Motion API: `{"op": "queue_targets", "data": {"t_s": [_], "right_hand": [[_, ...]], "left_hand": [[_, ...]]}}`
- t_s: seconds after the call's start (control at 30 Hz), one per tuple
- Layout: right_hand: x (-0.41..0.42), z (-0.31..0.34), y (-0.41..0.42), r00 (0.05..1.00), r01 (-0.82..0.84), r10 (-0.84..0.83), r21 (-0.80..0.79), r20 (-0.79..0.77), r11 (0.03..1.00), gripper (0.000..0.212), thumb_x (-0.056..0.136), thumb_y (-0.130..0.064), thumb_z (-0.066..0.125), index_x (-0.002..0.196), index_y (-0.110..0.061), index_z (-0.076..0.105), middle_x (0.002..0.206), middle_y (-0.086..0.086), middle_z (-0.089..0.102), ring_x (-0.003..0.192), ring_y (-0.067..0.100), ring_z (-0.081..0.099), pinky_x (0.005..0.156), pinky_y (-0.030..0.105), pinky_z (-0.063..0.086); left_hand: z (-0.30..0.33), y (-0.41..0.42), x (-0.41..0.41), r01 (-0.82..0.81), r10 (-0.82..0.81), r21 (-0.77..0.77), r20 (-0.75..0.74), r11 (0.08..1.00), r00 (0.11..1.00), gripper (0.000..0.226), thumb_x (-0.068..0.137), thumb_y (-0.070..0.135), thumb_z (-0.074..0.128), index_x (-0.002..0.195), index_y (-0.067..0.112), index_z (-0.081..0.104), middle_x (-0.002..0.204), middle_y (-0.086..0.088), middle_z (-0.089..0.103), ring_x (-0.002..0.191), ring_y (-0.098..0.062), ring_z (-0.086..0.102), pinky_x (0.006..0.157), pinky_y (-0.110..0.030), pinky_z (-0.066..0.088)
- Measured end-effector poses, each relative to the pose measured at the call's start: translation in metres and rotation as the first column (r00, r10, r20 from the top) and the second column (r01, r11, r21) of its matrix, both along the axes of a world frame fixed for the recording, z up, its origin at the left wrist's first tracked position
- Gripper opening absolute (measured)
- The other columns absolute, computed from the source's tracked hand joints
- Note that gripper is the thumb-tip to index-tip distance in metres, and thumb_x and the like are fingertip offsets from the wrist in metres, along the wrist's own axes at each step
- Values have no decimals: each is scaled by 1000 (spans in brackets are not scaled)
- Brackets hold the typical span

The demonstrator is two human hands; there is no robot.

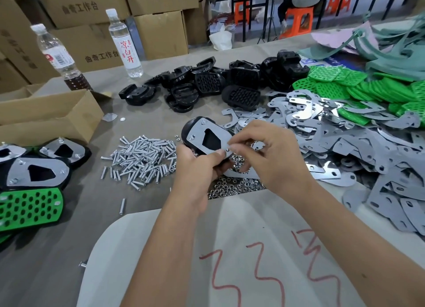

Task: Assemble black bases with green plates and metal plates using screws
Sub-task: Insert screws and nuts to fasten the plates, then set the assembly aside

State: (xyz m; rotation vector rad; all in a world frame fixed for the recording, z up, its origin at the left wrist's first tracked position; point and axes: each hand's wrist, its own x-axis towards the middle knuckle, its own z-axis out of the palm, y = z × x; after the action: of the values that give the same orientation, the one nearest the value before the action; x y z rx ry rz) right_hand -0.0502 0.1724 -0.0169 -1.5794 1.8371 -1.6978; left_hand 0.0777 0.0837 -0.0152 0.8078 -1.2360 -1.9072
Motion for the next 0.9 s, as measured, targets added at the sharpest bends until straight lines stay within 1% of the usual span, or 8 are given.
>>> {"op": "queue_targets", "data": {"t_s": [0.07, 0.17, 0.23, 0.3, 0.4, 0.57, 0.7, 0.9], "right_hand": [[1, 2, -2, 967, 13, -5, -32, 256, 999, 11, 95, 3, 66, 92, -7, 71, 80, 13, 66, 65, 17, 64, 48, 30, 56], [-3, 4, -3, 784, -2, -12, 22, 620, 1000, 26, 97, 10, 43, 90, -8, 61, 72, 11, 59, 51, 14, 49, 36, 23, 37], [-9, 3, -3, 672, -57, -54, 124, 739, 991, 29, 95, 1, 36, 86, -11, 60, 67, 3, 45, 48, 10, 33, 36, 18, 25], [-13, 1, -2, 680, -121, -80, 219, 729, 968, 22, 101, -26, 45, 85, -19, 58, 68, -3, 28, 50, 10, 22, 37, 18, 22], [-10, -1, 0, 858, -128, -71, 344, 509, 930, 40, 100, -63, 50, 73, -35, 55, 59, -14, 29, 47, 5, 25, 41, 20, 25], [-4, 3, 2, 850, -295, 123, 269, 512, 917, 43, 107, -43, 53, 66, -30, 48, 60, -10, 27, 53, 13, 19, 43, 22, 22], [-4, 3, 5, 863, -336, 160, 308, 479, 890, 33, 109, -38, 51, 84, -17, 46, 61, -9, 26, 55, 14, 18, 44, 24, 20], [-4, 2, 4, 874, -333, 164, 318, 457, 888, 36, 109, -37, 49, 80, -17, 40, 59, -10, 23, 52, 13, 16, 41, 22, 19]], "left_hand": [[0, -1, 1, -16, 16, 3, -18, 1000, 1000, 42, 92, -13, 64, 129, 1, 49, 119, -20, 71, 87, -25, 72, 69, -29, 59], [1, -4, 6, 32, -32, 11, -31, 999, 999, 48, 89, -16, 65, 129, 7, 50, 108, -18, 73, 82, -29, 72, 66, -26, 59], [2, -6, 10, 115, -115, 1, -37, 993, 993, 53, 88, -17, 66, 130, 11, 51, 98, -17, 76, 77, -30, 73, 67, -28, 60], [3, -6, 13, 165, -167, -46, -20, 985, 986, 55, 88, -16, 67, 131, 14, 52, 95, -17, 77, 75, -29, 73, 71, -30, 60], [5, -5, 14, 169, -172, -75, -36, 983, 984, 58, 88, -17, 66, 135, 15, 51, 96, -17, 76, 78, -28, 73, 72, -30, 60], [5, -8, 17, 205, -211, -116, -40, 972, 977, 64, 87, -17, 67, 138, 18, 50, 99, -21, 74, 78, -26, 72, 72, -28, 59], [4, -8, 18, 208, -209, -146, 9, 967, 978, 73, 84, -16, 71, 143, 23, 51, 111, -28, 69, 82, -26, 72, 74, -31, 59], [3, -6, 17, 171, -178, -155, -29, 973, 984, 74, 73, -5, 79, 137, 23, 56, 123, -33, 65, 86, -32, 72, 74, -36, 60]]}}
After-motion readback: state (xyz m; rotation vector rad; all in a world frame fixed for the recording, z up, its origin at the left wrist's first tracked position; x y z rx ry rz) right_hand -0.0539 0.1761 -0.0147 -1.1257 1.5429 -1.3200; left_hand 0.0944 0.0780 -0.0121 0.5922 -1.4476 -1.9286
